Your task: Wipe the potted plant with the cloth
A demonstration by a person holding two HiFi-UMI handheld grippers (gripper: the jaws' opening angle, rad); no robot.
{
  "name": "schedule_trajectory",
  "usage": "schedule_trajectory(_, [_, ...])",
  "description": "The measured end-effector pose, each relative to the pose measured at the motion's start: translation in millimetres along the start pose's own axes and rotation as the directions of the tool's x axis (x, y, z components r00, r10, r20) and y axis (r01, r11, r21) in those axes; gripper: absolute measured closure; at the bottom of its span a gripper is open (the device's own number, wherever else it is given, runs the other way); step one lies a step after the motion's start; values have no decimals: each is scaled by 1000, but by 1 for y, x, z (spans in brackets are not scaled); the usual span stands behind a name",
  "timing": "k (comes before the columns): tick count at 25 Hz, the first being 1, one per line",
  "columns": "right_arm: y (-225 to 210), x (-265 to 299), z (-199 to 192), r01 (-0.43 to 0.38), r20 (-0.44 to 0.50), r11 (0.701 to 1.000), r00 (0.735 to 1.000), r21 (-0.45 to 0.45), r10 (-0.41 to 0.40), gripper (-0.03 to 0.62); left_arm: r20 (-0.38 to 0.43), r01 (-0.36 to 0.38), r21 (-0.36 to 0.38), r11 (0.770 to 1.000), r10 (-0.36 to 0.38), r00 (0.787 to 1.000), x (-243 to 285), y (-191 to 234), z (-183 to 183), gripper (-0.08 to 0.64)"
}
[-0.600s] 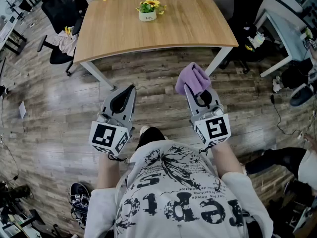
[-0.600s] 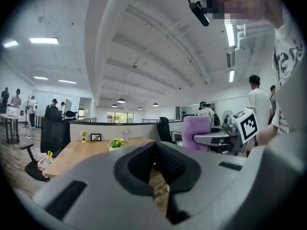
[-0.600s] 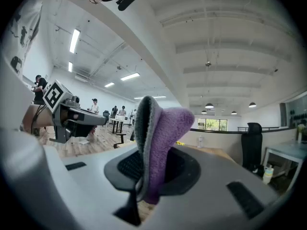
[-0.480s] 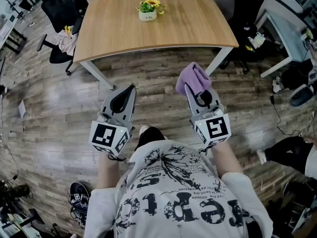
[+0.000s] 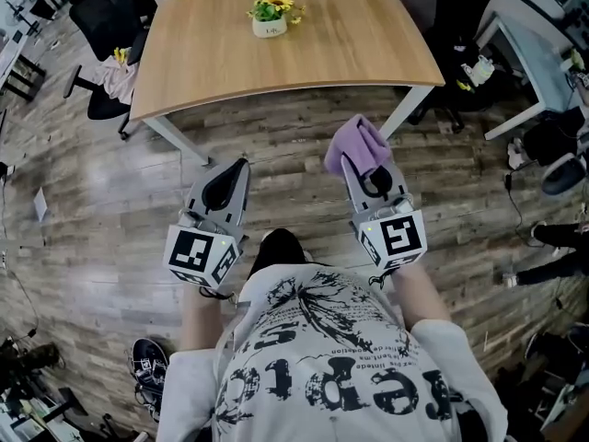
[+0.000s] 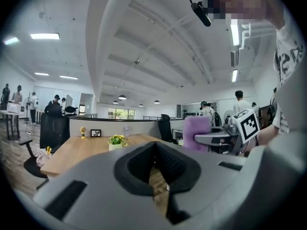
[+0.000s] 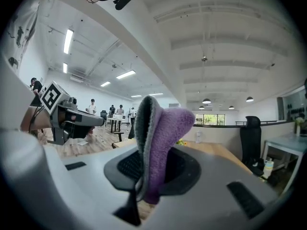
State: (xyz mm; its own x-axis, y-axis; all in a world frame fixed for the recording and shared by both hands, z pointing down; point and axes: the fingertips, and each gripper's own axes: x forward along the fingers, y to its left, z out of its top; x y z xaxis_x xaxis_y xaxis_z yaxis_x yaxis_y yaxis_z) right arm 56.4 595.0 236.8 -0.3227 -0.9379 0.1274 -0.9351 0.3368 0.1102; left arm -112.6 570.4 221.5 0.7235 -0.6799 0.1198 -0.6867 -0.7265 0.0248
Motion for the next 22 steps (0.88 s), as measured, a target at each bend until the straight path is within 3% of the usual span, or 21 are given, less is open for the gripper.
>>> schedule_trajectory(10, [-42,56,-15,48,-53,998,998,44,-46,525,-27,17,-25,1000,-18,999,58,41,-13,557])
schedule_trajectory(22, [-118,244,9,79,-112,996,991,32,-75,523,-51,71,-44,997,-73,996,203,176,14,557])
